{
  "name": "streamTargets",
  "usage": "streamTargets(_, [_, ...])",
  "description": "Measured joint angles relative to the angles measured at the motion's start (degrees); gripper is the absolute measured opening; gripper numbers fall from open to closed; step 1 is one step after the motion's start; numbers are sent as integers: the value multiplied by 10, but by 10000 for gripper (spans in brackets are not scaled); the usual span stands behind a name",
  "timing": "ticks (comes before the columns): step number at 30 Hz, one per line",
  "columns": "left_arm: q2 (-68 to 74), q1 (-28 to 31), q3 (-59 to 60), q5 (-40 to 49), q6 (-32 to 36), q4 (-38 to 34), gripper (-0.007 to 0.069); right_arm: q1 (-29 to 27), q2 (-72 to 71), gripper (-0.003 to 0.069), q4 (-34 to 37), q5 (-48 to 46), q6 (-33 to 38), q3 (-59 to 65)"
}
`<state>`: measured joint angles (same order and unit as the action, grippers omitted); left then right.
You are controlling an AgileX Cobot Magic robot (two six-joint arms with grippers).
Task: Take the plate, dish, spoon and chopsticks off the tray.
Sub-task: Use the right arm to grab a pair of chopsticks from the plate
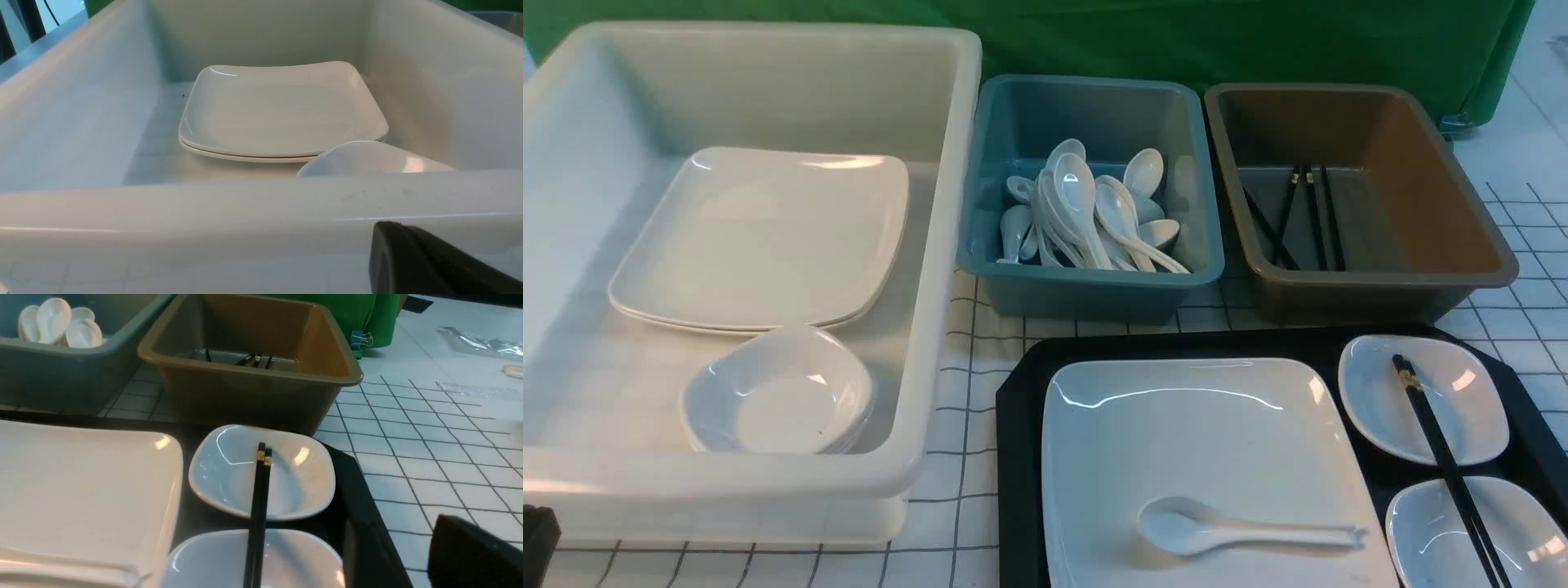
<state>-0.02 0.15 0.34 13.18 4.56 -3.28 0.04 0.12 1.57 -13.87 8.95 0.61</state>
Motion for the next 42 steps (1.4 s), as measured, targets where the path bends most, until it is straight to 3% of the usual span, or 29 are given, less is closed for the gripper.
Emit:
streamTargets(17, [0, 0, 0, 0, -1, 0, 5, 0, 0, 247, 0, 0, 0, 0])
streamTargets(22, [0, 0, 0, -5, 27, 43, 5, 0, 0, 247, 0, 0, 0, 0])
streamTargets(26, [0, 0, 0, -93, 29, 15, 5, 0, 0, 247, 0, 0, 0, 0])
streamTargets(32, [0, 0, 0, -213, 29, -100, 5, 0, 0, 247, 0, 0, 0, 0])
streamTargets(37, [0, 0, 0, -249, 29, -103, 5, 0, 0, 247, 1, 3, -1, 0])
streamTargets(41, [0, 0, 0, -259, 30, -82, 5, 0, 0, 247, 27, 63, -72, 1])
streamTargets(42, [0, 0, 0, -268, 28, -80, 5, 0, 0, 247, 53, 112, -148, 1])
